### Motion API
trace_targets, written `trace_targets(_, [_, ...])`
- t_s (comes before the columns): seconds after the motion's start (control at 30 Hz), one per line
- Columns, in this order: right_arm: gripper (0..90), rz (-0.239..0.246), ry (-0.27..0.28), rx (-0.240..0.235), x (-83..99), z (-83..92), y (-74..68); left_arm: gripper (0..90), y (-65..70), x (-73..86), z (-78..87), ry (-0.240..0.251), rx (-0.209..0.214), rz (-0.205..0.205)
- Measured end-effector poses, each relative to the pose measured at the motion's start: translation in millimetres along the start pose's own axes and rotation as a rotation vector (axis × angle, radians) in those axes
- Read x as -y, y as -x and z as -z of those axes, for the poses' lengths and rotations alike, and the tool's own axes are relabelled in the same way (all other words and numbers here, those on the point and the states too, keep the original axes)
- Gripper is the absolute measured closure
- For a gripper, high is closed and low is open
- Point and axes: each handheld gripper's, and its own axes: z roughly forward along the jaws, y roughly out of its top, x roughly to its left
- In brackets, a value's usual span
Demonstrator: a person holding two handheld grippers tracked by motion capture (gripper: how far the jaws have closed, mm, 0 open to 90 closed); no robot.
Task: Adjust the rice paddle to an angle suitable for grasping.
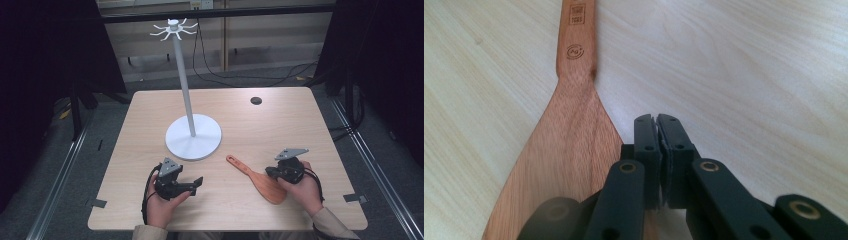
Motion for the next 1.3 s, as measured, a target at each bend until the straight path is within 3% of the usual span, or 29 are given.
trace_targets(0.23, [75.3, 0.013, -0.005, -0.018, -19.8, 6.7, -6.9, 13.0, -1.5, -0.8, 0.0, -0.004, -0.006, -0.004])
trace_targets(0.27, [68.5, 0.017, -0.019, -0.028, -28.4, 4.8, -11.8, 12.9, -1.7, -0.9, -0.2, -0.005, -0.005, -0.005])
trace_targets(0.47, [58.8, 0.051, -0.082, -0.041, -44.8, -6.2, -25.2, 12.9, -2.2, -0.9, 0.2, 0.002, 0.005, -0.002])
trace_targets(0.6, [56.5, 0.092, -0.133, -0.053, -55.5, -19.9, -36.1, 12.9, -3.4, -0.9, 0.6, 0.003, 0.003, 0.000])
trace_targets(0.67, [56.1, 0.085, -0.162, -0.045, -59.4, -25.9, -39.8, 12.9, -4.0, -1.2, 0.9, 0.008, 0.005, 0.003])
trace_targets(1.3, [47.1, 0.086, -0.191, -0.022, -79.4, -60.4, -46.9, 12.9, -5.8, -2.7, 1.7, 0.017, 0.004, -0.001])
